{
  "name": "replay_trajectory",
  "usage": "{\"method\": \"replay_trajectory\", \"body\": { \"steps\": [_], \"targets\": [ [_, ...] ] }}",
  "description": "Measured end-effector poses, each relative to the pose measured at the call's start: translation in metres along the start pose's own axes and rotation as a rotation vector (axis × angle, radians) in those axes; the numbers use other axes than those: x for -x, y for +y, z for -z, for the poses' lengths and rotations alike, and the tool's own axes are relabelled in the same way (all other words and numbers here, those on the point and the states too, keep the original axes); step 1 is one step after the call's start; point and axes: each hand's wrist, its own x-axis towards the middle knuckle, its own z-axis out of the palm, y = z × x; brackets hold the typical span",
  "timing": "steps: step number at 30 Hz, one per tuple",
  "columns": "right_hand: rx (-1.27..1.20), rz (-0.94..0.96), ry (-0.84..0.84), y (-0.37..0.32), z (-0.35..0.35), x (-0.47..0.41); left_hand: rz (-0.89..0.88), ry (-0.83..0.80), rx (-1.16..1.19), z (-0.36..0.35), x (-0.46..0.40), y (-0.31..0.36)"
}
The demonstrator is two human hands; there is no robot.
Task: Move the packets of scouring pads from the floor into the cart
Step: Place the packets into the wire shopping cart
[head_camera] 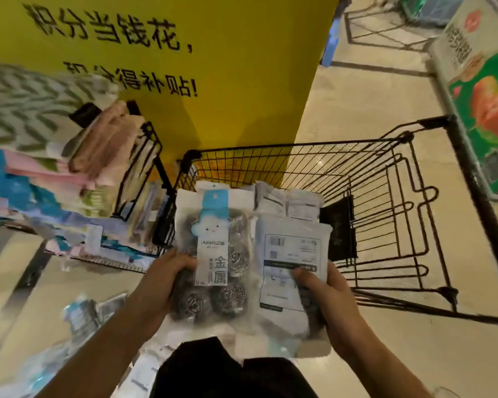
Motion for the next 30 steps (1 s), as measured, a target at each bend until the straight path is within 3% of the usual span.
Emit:
{"method": "replay_trajectory", "body": {
  "steps": [7,17,30],
  "targets": [
    [0.056,-0.026,0.002,-0.033,-0.031,-0.088,-0.005,-0.017,0.0,-0.002,-0.085,0.045],
    [0.103,-0.108,0.093,-0.019,-0.081,-0.245,0.055,0.128,-0.202,0.004,-0.241,0.056],
    [0.253,-0.06,0.142,0.05,-0.114,-0.382,0.078,0.223,-0.245,0.015,-0.4,-0.023]
  ]
}}
